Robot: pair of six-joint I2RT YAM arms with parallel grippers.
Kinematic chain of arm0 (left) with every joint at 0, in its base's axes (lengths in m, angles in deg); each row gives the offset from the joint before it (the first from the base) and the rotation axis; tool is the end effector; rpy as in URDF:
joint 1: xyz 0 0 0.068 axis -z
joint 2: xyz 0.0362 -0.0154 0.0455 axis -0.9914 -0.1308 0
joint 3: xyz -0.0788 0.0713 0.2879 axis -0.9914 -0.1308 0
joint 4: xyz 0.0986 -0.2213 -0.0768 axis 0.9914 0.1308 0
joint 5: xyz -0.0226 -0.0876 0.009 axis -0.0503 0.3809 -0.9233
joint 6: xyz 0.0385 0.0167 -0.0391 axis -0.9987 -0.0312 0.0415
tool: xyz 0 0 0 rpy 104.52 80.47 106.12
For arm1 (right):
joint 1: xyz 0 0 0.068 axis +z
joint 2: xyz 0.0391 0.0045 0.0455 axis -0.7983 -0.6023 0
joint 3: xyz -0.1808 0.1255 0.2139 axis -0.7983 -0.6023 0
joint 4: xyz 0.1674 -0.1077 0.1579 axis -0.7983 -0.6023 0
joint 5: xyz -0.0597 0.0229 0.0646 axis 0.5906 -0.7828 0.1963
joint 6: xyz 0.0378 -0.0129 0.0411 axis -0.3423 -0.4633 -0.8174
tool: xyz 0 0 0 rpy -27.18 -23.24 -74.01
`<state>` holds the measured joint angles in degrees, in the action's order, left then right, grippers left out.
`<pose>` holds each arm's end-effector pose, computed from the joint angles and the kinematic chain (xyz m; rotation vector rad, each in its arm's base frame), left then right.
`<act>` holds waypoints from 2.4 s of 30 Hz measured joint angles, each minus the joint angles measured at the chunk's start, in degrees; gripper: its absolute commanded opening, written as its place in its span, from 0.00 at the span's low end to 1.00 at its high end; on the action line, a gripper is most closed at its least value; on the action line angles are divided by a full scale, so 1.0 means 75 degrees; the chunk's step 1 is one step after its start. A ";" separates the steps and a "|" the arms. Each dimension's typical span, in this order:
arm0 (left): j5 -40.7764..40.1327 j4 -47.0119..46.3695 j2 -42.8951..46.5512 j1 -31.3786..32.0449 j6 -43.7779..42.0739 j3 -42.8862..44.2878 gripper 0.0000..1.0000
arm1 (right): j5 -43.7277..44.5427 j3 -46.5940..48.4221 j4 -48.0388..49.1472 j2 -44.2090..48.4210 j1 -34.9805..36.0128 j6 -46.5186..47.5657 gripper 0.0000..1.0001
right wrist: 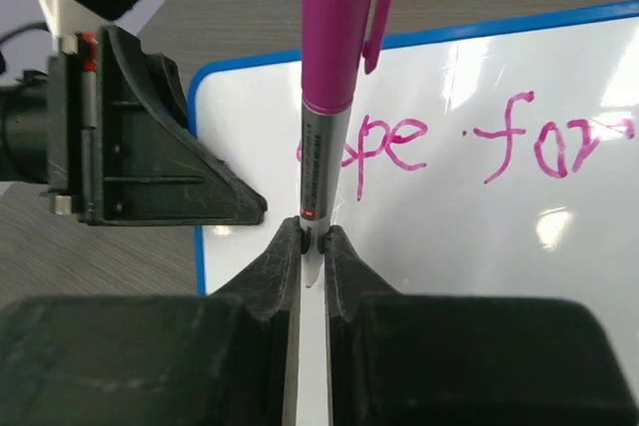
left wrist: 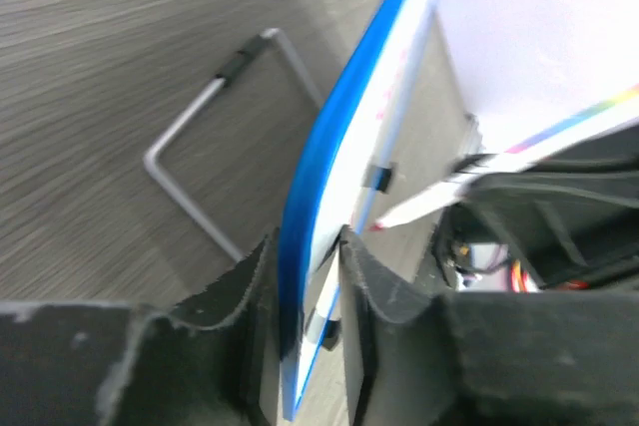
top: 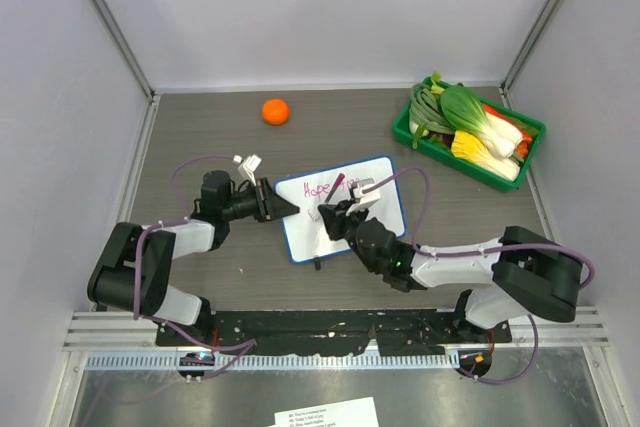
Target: Write a sentence on the whiteboard
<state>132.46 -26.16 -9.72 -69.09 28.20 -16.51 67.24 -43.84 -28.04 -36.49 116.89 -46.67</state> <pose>0.2422 -0.0890 0.2006 0.1008 2.1099 -1.4322 0.1402 0.2354 0.2390 -0.1582 1.7075 0.6473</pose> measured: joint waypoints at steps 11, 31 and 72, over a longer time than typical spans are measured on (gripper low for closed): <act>-0.2748 0.2387 0.3267 -0.0102 -0.0557 -0.0804 0.75 | -0.0321 0.0055 -0.0994 0.1996 -0.0012 -0.0079 0.01; -0.3025 0.4162 0.4173 0.2789 -0.1218 0.1422 0.70 | -0.4505 0.0530 -0.2515 0.3086 -0.2197 -0.1737 0.01; -0.1480 0.5657 0.3421 0.3369 -0.2661 0.3159 0.00 | -0.8635 0.1131 -0.2664 0.3115 -0.3503 -0.2544 0.53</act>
<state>121.36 16.27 15.94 -43.83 8.25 7.18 2.48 -35.35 -48.02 -13.13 90.62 -65.75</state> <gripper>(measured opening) 0.044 0.642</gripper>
